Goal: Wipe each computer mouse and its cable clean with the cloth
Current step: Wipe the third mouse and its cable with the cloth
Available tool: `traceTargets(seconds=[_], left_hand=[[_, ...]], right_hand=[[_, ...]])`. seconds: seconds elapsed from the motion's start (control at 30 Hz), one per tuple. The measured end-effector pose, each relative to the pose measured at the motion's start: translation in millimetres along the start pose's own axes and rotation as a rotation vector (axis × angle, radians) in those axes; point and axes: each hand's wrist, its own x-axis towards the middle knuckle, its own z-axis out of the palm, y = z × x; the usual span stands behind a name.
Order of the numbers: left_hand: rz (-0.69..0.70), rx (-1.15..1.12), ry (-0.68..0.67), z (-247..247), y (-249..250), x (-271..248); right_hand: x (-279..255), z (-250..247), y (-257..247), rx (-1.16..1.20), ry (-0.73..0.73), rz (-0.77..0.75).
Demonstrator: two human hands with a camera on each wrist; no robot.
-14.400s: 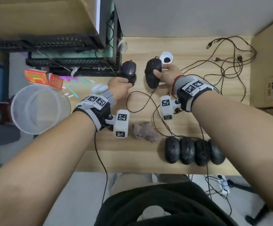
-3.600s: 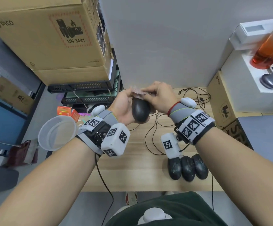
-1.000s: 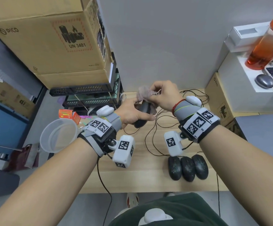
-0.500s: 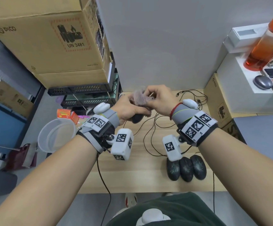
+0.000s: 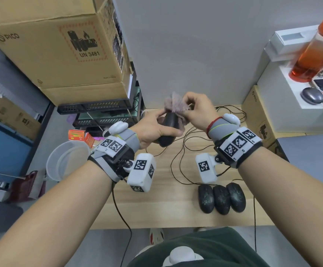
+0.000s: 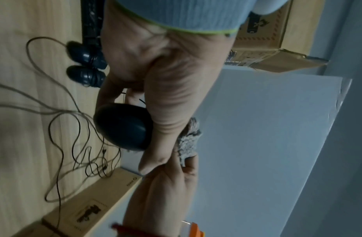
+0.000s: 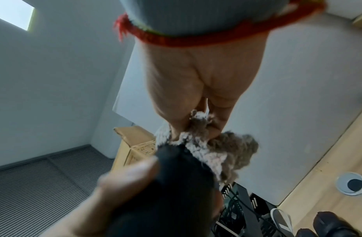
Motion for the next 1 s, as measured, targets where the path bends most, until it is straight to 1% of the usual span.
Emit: traceTargets(seconds=[0.03,0.1,0.13,0.2,0.27,0.3,0.33,0.43,0.47,0.53,0.63,0.7,0.73,0.77,0.83,0.87,0.9,0.93,0.97,1.0], left_hand=[[0.000,-0.026,-0.023,1.5,1.0,0.0],[0.017,-0.075,-0.025,0.8,1.3,1.2],[0.022,-0.109,-0.011,-0.7,0.6,2.6],[0.006,-0.165,0.016,-6.7,-2.0,3.7],[-0.009,-0.165,-0.001,-10.3,-4.1,2.4],[-0.015,-0.156,-0.023,-9.9,-4.4,0.8],[-0.014,-0.154,-0.052,-8.0,-3.5,-0.8],[0.011,-0.185,-0.132,1.1,2.7,-4.7],[0.010,-0.195,-0.127,2.4,3.9,-3.7],[0.009,-0.204,-0.079,0.8,5.4,-0.1],[0.021,-0.249,-0.006,-8.5,3.1,4.4],[0.020,-0.291,0.011,-12.0,1.0,6.1],[0.009,-0.317,0.036,-14.7,-0.7,7.1],[-0.001,-0.335,0.054,-16.1,-2.4,7.4],[-0.016,-0.310,0.060,-19.7,-5.4,8.1],[-0.021,-0.284,0.056,-20.1,-6.3,8.4],[-0.025,-0.262,0.057,-19.1,-6.3,7.7],[-0.027,-0.250,0.063,-16.9,-5.2,6.9],[-0.024,-0.247,0.067,-15.0,-3.9,6.1],[-0.020,-0.250,0.065,-13.0,-2.9,5.9]], right_hand=[[1.4,0.6,3.1,-0.008,0.055,0.016],[-1.9,5.9,5.6,0.027,0.077,0.044],[-6.7,7.6,6.5,0.061,0.050,0.053],[-16.9,9.3,8.6,0.104,-0.074,0.020],[-20.6,5.9,7.6,0.087,-0.177,0.016],[-17.9,4.1,8.0,0.078,-0.171,0.033],[-12.7,2.3,8.4,0.069,-0.120,0.052],[0.9,-0.6,12.1,0.017,0.097,0.124],[1.9,-0.7,12.8,0.014,0.122,0.123],[-1.7,0.4,9.4,0.041,0.107,0.108],[-8.8,3.0,11.1,0.040,0.037,0.113],[-11.4,2.9,15.0,0.021,0.077,0.147],[-12.0,1.4,13.5,0.072,0.123,0.167],[-11.3,-1.4,12.8,0.189,0.171,0.191],[-7.4,-8.3,5.7,0.569,0.260,0.208],[-6.7,-12.8,-1.3,0.767,0.280,0.198],[-6.0,-16.2,-8.2,0.904,0.284,0.188],[-5.2,-17.9,-11.2,0.975,0.275,0.172],[-6.7,-18.4,-15.6,0.947,0.245,0.146],[-5.8,-15.3,-14.1,0.847,0.214,0.133]])
